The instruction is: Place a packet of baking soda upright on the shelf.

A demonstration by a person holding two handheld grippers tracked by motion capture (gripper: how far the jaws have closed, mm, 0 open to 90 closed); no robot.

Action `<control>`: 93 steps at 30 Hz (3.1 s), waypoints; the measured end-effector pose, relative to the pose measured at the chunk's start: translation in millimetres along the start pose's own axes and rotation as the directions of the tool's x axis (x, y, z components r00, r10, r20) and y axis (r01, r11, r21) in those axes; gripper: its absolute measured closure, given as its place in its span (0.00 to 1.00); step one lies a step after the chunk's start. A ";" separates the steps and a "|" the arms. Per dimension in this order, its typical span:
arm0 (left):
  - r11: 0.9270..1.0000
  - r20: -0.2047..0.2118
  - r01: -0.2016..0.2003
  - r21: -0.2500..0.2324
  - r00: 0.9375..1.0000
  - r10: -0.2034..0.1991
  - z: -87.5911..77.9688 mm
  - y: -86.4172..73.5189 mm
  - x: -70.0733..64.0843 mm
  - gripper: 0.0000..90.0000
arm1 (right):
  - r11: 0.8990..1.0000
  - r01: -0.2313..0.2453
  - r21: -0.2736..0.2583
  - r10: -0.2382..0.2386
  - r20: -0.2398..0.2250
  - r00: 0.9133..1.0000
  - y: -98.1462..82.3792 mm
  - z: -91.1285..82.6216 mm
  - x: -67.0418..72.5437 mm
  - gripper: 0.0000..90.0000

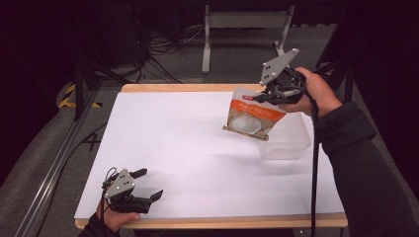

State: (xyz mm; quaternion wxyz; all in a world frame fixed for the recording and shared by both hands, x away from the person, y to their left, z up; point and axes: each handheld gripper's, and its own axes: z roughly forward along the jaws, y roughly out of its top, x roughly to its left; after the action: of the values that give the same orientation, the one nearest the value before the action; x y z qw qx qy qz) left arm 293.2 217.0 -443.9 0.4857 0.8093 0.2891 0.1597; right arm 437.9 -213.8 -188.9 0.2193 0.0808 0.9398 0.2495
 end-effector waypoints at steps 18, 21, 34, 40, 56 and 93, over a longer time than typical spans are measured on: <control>1.000 0.000 0.003 0.013 1.000 -0.003 2.0 -0.5 -0.4 0.11 | 1.000 -0.005 0.015 0.005 -0.013 1.000 -65.3 -34.4 -17.7 1.00; 1.000 -0.001 0.004 0.015 1.000 -0.004 1.7 -0.5 -0.1 0.11 | 1.000 -0.006 0.020 0.006 -0.015 1.000 -72.5 -37.7 -17.4 1.00; 1.000 0.001 -0.002 0.022 1.000 0.002 2.1 -0.9 0.6 0.11 | 0.996 0.029 0.085 -0.026 -0.044 0.999 -88.2 -27.0 -15.2 1.00; 1.000 0.003 0.000 0.024 1.000 0.000 3.2 -0.8 0.3 0.11 | 0.996 0.044 0.079 -0.040 -0.053 0.998 -91.3 -27.0 -14.9 1.00; 0.999 0.011 -0.004 0.043 1.000 0.003 6.7 -0.8 -0.2 0.11 | 0.979 0.142 0.147 -0.148 0.031 0.988 -83.0 -25.2 -17.3 1.00; 0.998 0.026 0.003 0.056 1.000 -0.005 8.1 -2.8 0.2 0.11 | 0.969 0.214 0.124 -0.200 -0.120 0.972 -96.4 -19.0 -9.6 1.00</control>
State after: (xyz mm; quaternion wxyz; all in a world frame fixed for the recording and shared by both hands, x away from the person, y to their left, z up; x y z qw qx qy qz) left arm 296.8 212.5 -450.3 0.4671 0.8240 0.2886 0.1400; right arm 433.7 -307.7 -219.2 0.1874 -0.0165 0.9682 0.1648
